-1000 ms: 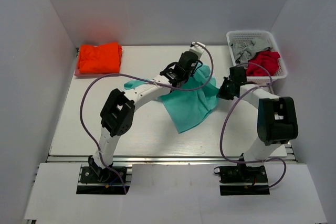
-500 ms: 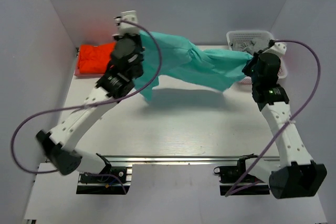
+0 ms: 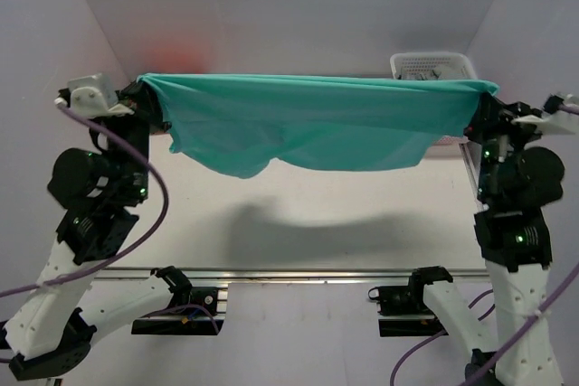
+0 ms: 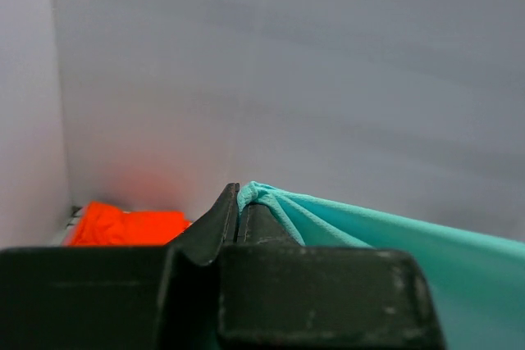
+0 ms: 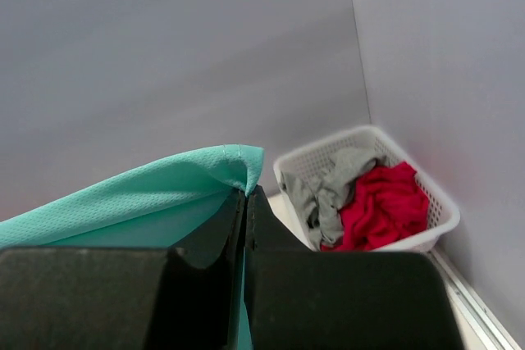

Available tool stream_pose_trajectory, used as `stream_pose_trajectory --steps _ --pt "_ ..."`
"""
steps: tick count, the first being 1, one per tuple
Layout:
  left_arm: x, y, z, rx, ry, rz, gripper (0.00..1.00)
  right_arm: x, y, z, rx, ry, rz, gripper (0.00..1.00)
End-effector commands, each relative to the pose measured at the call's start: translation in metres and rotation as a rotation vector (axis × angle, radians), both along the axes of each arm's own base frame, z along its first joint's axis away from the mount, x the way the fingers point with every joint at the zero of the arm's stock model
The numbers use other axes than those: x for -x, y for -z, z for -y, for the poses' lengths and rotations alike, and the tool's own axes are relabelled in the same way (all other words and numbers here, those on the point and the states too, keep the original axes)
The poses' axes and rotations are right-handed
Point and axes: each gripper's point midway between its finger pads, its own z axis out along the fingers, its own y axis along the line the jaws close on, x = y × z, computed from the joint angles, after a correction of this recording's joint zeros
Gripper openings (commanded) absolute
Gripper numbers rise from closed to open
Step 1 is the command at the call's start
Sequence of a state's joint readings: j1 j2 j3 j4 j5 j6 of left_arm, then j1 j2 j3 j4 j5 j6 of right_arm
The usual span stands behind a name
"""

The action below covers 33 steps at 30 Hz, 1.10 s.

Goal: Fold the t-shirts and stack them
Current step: Flatten out the tshirt

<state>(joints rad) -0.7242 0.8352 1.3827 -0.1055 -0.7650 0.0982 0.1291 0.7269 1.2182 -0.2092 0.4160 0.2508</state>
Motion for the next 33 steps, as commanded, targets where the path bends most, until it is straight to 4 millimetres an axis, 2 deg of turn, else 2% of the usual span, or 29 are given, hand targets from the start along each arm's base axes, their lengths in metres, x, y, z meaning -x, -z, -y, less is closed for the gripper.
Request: stream_pose_trajectory --steps 1,3,4,5,7,10,11,12,13,14,16,17,18,19,20,21,24,25,26,27,28,29,30,31,32,33 --pt "0.026 -0.009 -0.008 0.024 0.089 0.039 0.00 0.038 -0.022 0.025 0.001 0.115 0.065 0.00" --pt "0.031 -0.003 -0.004 0.024 0.137 0.022 0.00 0.045 -0.019 0.023 0.006 0.098 0.054 0.00" --pt "0.039 -0.007 -0.003 0.024 0.174 0.037 0.00 0.054 -0.022 0.023 -0.005 0.091 0.072 0.00" --pt "0.042 -0.003 -0.003 0.019 0.189 0.023 0.00 0.058 -0.025 0.024 -0.016 0.090 0.080 0.00" --pt "0.046 0.000 -0.004 0.045 0.201 0.013 0.00 0.065 -0.019 0.024 -0.024 0.088 0.060 0.00" --pt "0.041 0.014 -0.004 0.044 0.183 -0.034 0.00 0.065 -0.010 0.025 -0.041 0.095 0.042 0.00" --pt "0.039 0.018 -0.005 0.056 0.175 -0.044 0.00 0.058 0.001 0.023 -0.041 0.090 0.012 0.00" --pt "0.034 0.027 -0.005 0.049 0.154 -0.067 0.00 0.054 0.003 0.021 -0.049 0.080 0.007 0.00" --pt "0.023 0.037 0.003 0.036 0.146 -0.101 0.00 0.048 0.012 0.020 -0.049 0.080 -0.015 0.00" --pt "0.016 0.046 0.008 0.022 0.136 -0.126 0.00 0.032 0.026 0.018 -0.046 0.079 -0.070 0.00" --pt "0.000 0.071 0.013 0.012 0.087 -0.194 0.00 0.016 0.047 0.014 -0.058 0.068 -0.124 0.00" --pt "-0.012 0.086 0.012 -0.002 0.020 -0.238 0.00 -0.007 0.071 0.009 -0.058 0.056 -0.195 0.00" --pt "-0.024 0.106 0.012 0.027 -0.045 -0.252 0.00 -0.018 0.080 0.004 -0.060 0.037 -0.208 0.00" --pt "-0.031 0.119 0.008 0.058 -0.107 -0.262 0.00 -0.037 0.103 -0.005 -0.054 -0.003 -0.262 0.00" --pt "-0.040 0.151 0.004 0.028 -0.192 -0.313 0.00 -0.055 0.131 -0.012 -0.057 -0.027 -0.336 0.00" --pt "-0.052 0.163 0.010 0.027 -0.232 -0.322 0.00 -0.065 0.142 -0.019 -0.066 -0.061 -0.347 0.00" --pt "-0.080 0.224 0.022 -0.007 -0.288 -0.439 0.00 -0.106 0.218 -0.034 -0.067 -0.112 -0.538 0.00" --pt "-0.088 0.239 0.017 -0.011 -0.321 -0.467 0.00 -0.114 0.226 -0.036 -0.066 -0.118 -0.549 0.00" --pt "-0.097 0.254 0.018 0.009 -0.328 -0.491 0.00 -0.130 0.260 -0.040 -0.057 -0.125 -0.639 0.00" --pt "-0.105 0.268 0.017 0.013 -0.345 -0.517 0.00 -0.141 0.263 -0.043 -0.042 -0.142 -0.639 0.00" --pt "-0.124 0.297 0.016 -0.018 -0.356 -0.584 0.00 -0.148 0.270 -0.043 -0.034 -0.136 -0.659 0.00" --pt "-0.136 0.303 0.016 -0.018 -0.362 -0.597 0.00 -0.166 0.287 -0.044 -0.032 -0.129 -0.709 0.00" --pt "-0.148 0.314 0.018 -0.026 -0.356 -0.622 0.00 -0.172 0.293 -0.041 -0.022 -0.113 -0.724 0.00" --pt "-0.170 0.333 0.019 -0.036 -0.345 -0.673 0.00 -0.177 0.298 -0.040 -0.021 -0.102 -0.734 0.00" --pt "-0.180 0.342 0.019 -0.042 -0.345 -0.696 0.00 -0.192 0.308 -0.040 -0.018 -0.099 -0.757 0.00" --pt "-0.196 0.338 0.025 -0.031 -0.310 -0.692 0.00 -0.198 0.310 -0.042 -0.006 -0.099 -0.759 0.00"
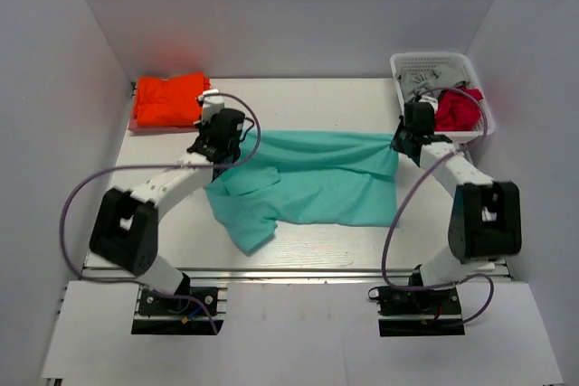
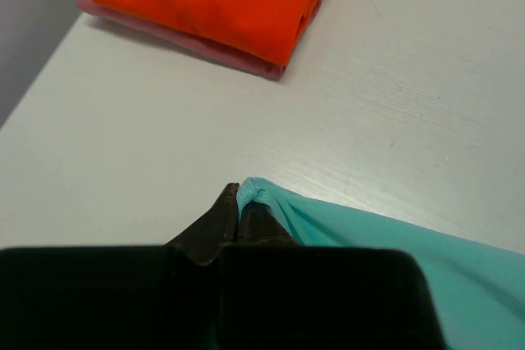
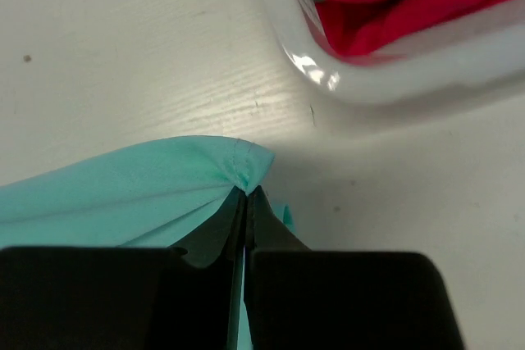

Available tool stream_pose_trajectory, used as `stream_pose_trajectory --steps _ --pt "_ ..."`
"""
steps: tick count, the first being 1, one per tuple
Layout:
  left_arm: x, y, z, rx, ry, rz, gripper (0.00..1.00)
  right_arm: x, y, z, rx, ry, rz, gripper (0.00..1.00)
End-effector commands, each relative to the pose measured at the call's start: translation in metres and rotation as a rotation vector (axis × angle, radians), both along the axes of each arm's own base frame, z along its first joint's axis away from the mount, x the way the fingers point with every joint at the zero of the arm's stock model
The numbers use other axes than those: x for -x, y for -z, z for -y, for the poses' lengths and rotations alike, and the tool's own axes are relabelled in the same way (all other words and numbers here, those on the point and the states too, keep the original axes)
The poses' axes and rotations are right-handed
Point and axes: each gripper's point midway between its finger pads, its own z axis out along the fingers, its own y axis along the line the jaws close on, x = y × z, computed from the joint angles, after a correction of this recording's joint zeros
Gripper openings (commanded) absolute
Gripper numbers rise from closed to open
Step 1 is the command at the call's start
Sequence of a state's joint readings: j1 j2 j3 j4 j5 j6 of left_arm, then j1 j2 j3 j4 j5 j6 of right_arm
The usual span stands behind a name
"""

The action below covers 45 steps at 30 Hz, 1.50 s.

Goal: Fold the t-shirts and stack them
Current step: Flatten out the tshirt

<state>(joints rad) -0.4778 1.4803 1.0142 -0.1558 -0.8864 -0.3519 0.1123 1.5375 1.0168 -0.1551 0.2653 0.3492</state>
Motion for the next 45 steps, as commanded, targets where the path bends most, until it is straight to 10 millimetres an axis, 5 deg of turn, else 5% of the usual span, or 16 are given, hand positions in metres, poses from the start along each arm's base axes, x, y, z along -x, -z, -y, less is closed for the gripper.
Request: stream_pose_trajectory --steps 1,3,9,13,14,17,19,22,25,28,30,31,33,34,40,45 --pt "-0.052 -0.021 0.004 0.121 0.007 0.094 0.00 -0.052 -0.037 0.002 0.020 0.006 0.153 0.00" --pt "-0.073 0.007 0.011 0.103 0.060 0.018 0.00 -0.069 -0.036 0.000 0.029 -0.005 0.152 0.00" --pt "-0.136 0.017 0.015 0.095 0.143 0.013 0.00 -0.113 -0.005 -0.011 0.044 -0.054 0.106 0.00" --pt "-0.170 0.034 0.023 0.096 0.183 -0.031 0.04 -0.144 -0.020 -0.016 0.045 -0.074 0.149 0.00" --pt "-0.172 0.056 0.026 0.083 0.204 -0.104 0.24 -0.144 -0.012 -0.017 0.053 -0.087 0.120 0.05" --pt "-0.186 0.039 0.033 0.095 0.254 -0.115 0.81 -0.149 -0.017 -0.028 0.037 -0.143 0.106 0.51" --pt "-0.185 0.028 0.036 0.082 0.288 -0.108 1.00 -0.145 -0.027 -0.035 0.021 -0.179 0.112 0.73" --pt "-0.167 0.002 0.041 0.097 0.324 -0.082 1.00 -0.130 -0.044 -0.049 -0.022 -0.242 0.131 0.90" --pt "-0.136 -0.021 0.043 0.121 0.348 -0.086 1.00 -0.107 -0.059 -0.071 -0.076 -0.314 0.154 0.90" --pt "-0.085 0.008 0.057 0.217 0.425 -0.231 1.00 -0.079 -0.058 -0.082 -0.143 -0.323 0.125 0.90" --pt "-0.053 -0.005 0.067 0.273 0.500 -0.221 1.00 -0.060 -0.063 -0.078 -0.186 -0.269 0.123 0.90" --pt "-0.023 0.025 0.078 0.332 0.548 -0.301 1.00 -0.049 -0.051 -0.075 -0.194 -0.246 0.091 0.90" --pt "0.010 0.016 0.091 0.397 0.620 -0.279 1.00 -0.027 -0.041 -0.064 -0.209 -0.171 0.063 0.90" --pt "0.042 0.043 0.102 0.437 0.665 -0.360 1.00 -0.017 -0.030 -0.062 -0.214 -0.152 0.033 0.90" --pt "0.155 0.105 0.111 0.486 0.654 -0.653 1.00 0.011 -0.030 -0.063 -0.263 -0.149 0.020 0.90" --pt "0.199 0.133 0.104 0.444 0.602 -0.778 0.95 0.024 -0.021 -0.062 -0.269 -0.141 -0.002 0.90"
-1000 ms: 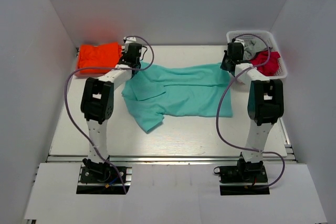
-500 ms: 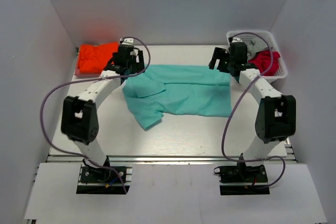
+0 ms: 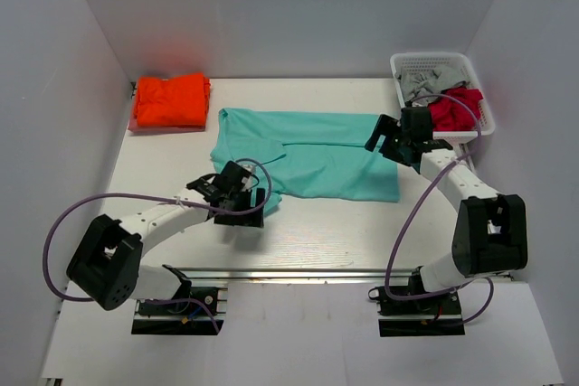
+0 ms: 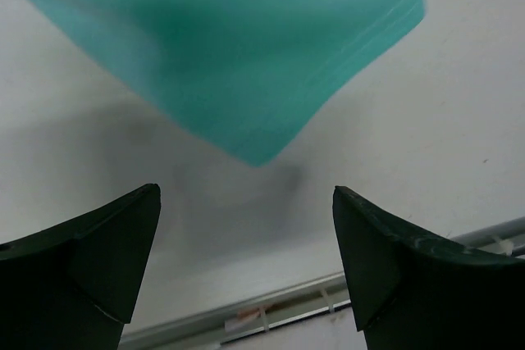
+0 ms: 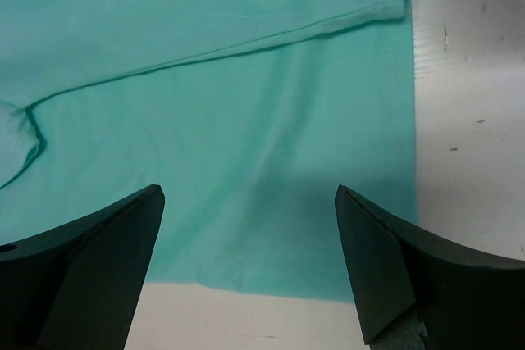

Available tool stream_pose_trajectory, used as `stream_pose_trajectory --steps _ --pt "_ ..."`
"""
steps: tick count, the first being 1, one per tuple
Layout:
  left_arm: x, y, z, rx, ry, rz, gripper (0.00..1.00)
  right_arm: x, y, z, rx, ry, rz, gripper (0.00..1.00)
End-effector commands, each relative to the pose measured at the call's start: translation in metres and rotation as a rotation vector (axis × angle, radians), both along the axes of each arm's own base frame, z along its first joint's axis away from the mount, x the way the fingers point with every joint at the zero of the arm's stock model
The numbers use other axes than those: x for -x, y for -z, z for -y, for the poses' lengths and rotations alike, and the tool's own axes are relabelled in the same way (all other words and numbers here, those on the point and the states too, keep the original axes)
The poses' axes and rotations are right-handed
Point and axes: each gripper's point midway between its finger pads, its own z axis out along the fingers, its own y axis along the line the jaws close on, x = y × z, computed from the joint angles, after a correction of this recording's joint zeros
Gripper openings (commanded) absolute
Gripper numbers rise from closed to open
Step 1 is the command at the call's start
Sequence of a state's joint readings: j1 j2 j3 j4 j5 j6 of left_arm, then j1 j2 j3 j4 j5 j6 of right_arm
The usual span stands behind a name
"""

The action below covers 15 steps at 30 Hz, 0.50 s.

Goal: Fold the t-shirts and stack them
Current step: Flatten out the tshirt

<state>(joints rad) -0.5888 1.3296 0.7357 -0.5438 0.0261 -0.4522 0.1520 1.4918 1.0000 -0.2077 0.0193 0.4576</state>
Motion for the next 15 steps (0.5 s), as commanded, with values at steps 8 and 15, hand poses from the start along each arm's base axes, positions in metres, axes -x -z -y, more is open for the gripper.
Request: stream_pose_trajectory --steps 8,15 --pt "-0.002 0.020 -0.017 -0.167 -0.140 0.004 0.85 0.016 -0.002 0.012 0.019 0.054 0.001 0.90" --pt "-0.039 0.008 -0.028 -0.238 -0.297 0.106 0.60 0.044 0.022 0.025 0.067 0.092 -0.081 0.89"
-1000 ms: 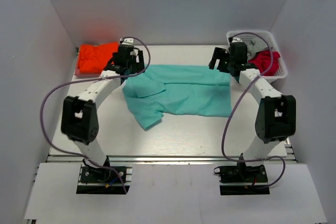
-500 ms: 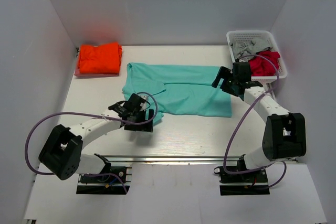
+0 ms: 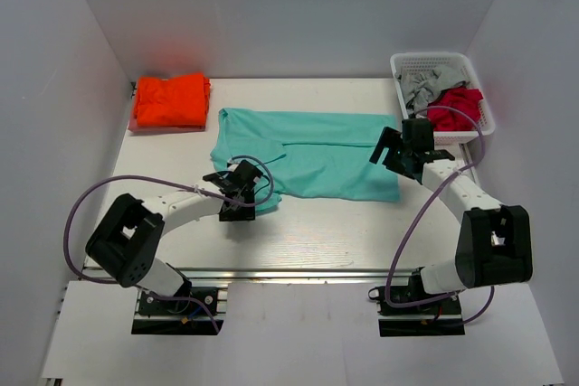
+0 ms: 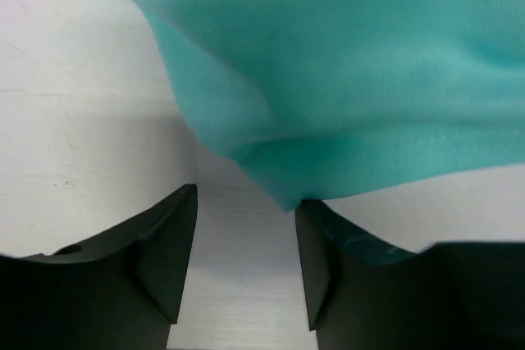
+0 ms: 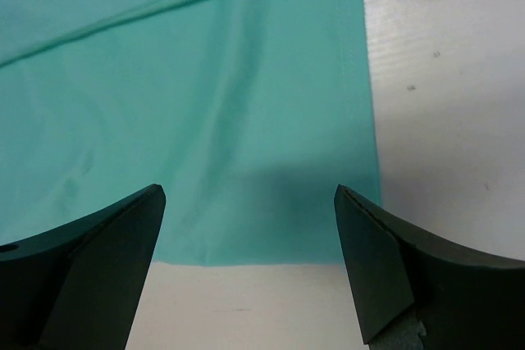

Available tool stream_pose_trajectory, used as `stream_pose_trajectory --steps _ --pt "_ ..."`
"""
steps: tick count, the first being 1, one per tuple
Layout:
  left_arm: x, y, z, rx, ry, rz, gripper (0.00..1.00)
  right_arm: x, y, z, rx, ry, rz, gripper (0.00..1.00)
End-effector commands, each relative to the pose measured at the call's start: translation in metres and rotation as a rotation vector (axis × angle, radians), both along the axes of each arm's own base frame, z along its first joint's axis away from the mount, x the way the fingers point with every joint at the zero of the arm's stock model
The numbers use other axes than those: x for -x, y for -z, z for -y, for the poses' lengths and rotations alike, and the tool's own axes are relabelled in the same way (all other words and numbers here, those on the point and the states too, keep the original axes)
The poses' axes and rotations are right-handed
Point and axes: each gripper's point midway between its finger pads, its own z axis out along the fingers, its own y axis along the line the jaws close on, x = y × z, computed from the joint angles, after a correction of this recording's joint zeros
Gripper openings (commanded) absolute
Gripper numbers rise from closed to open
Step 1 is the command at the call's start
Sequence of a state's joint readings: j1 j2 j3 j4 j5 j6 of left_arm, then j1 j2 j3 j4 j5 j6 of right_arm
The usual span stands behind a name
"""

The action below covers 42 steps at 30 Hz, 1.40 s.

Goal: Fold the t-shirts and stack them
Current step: Flatten out the tshirt

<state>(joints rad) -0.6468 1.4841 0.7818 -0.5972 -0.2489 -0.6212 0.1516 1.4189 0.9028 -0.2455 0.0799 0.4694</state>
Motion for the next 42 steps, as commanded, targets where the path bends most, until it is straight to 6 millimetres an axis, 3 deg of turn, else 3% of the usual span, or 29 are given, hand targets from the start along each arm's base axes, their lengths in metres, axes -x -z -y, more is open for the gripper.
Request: stream_pose_trajectory --steps 1,3,5,6,8,14,17,22,29,33,34,35,37,38,42 --pt "-0.032 -0.021 0.000 -0.010 -0.072 0.134 0.54 0.019 0.008 0.011 0.025 0.047 -0.044 0.89" --pt "-0.042 -0.032 0.003 0.002 -0.046 0.182 0.35 0.033 0.019 0.016 0.046 0.059 -0.083 0.85" --pt "-0.046 -0.041 0.004 0.002 -0.051 0.201 0.04 0.041 0.023 0.023 0.073 0.081 -0.105 0.81" --pt "-0.043 -0.040 0.002 -0.007 -0.050 0.191 0.00 0.047 0.029 0.026 0.077 0.093 -0.126 0.81" --pt "-0.045 -0.053 0.001 -0.023 -0.026 0.219 0.00 0.057 0.034 0.023 0.068 0.085 -0.150 0.73" --pt "-0.033 -0.087 -0.006 -0.011 0.028 0.242 0.00 0.074 0.049 0.025 0.066 0.086 -0.210 0.73" --pt "-0.020 -0.092 -0.013 -0.006 0.015 0.221 0.00 0.077 0.056 0.030 0.095 0.106 -0.239 0.73" --pt "0.004 -0.087 -0.026 -0.026 -0.032 0.141 0.00 0.090 0.074 0.044 0.143 0.203 -0.321 0.72" --pt "0.027 -0.062 -0.032 -0.049 -0.048 0.019 0.00 0.083 0.085 0.040 0.125 0.204 -0.325 0.68" --pt "0.023 -0.054 -0.029 -0.058 -0.057 0.004 0.00 0.083 0.091 0.030 0.082 0.172 -0.329 0.62" --pt "0.023 -0.054 -0.029 -0.058 -0.057 0.004 0.00 0.081 0.090 0.028 0.067 0.159 -0.322 0.41" --pt "0.021 -0.054 -0.027 -0.051 -0.058 0.012 0.00 0.081 0.089 0.025 0.058 0.150 -0.324 0.26" --pt "0.015 -0.061 -0.024 -0.043 -0.061 0.036 0.00 0.082 0.087 0.016 0.020 0.122 -0.328 0.05" --pt "0.015 -0.061 -0.024 -0.043 -0.061 0.036 0.00 0.082 0.082 0.014 0.007 0.113 -0.317 0.00" --pt "-0.020 -0.111 -0.009 0.052 -0.055 0.236 0.00 0.068 0.049 0.004 -0.032 0.054 -0.193 0.00"
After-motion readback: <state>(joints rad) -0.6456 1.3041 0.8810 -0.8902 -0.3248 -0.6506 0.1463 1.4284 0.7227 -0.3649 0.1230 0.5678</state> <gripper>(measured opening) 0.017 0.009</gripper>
